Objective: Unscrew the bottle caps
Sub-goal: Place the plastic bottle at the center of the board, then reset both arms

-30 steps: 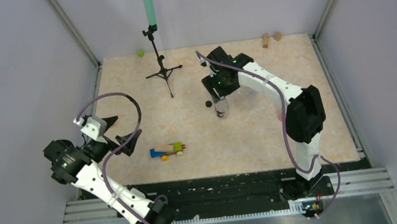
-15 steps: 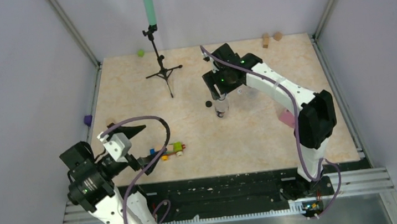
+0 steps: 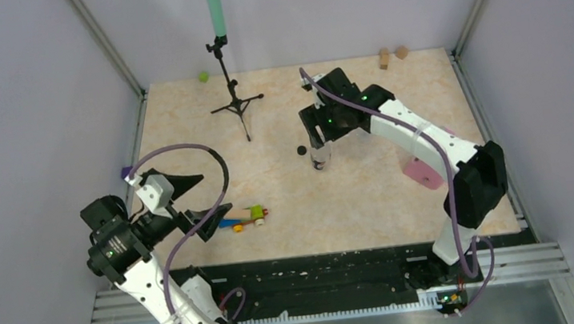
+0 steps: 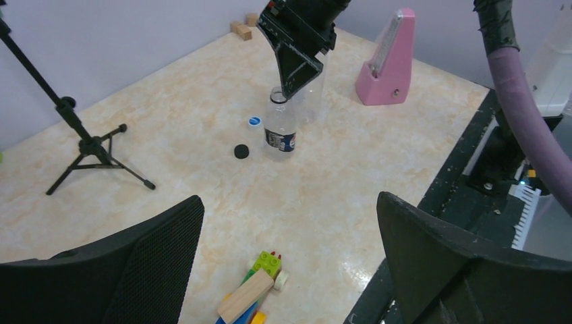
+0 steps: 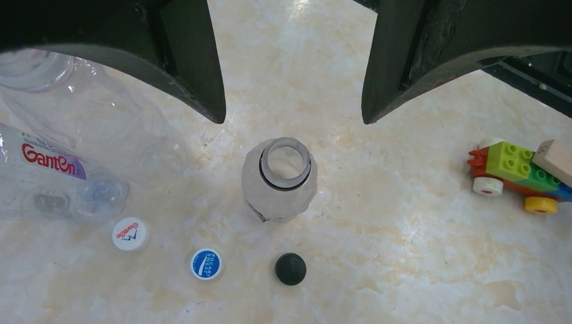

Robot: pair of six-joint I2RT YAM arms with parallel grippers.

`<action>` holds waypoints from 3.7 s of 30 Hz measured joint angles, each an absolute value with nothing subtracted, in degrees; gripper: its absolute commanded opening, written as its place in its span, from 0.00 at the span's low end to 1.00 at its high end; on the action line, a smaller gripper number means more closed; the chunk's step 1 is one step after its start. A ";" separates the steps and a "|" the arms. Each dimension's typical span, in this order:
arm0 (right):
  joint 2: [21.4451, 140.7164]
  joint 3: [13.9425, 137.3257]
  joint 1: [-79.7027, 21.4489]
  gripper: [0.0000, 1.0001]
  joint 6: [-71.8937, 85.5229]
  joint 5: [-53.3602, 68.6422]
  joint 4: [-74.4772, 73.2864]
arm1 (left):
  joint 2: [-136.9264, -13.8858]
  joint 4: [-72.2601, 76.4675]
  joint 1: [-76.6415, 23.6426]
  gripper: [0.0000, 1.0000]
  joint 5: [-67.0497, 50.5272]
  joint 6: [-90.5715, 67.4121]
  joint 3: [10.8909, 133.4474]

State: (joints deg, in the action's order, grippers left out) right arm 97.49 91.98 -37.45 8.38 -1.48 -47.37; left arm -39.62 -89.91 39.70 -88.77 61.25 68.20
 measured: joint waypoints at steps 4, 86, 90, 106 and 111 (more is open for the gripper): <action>95.61 91.50 -37.82 0.72 8.99 -1.72 -46.04 | -43.24 -90.13 37.04 0.99 -88.90 64.07 64.49; 91.11 82.48 -41.12 0.73 10.26 -3.57 -41.65 | -30.79 -46.22 -25.52 0.98 -74.74 64.31 49.21; 91.11 82.48 -41.21 0.73 10.28 -3.55 -41.69 | -29.06 -24.95 -25.52 0.98 -64.01 46.70 41.93; 88.88 81.58 -42.06 0.73 11.18 -7.29 -41.45 | -27.62 16.19 -25.47 0.99 -16.21 5.10 27.16; 81.89 77.80 -42.70 0.73 12.82 -11.03 -39.75 | -28.82 14.72 -25.47 0.98 -0.10 -3.57 22.83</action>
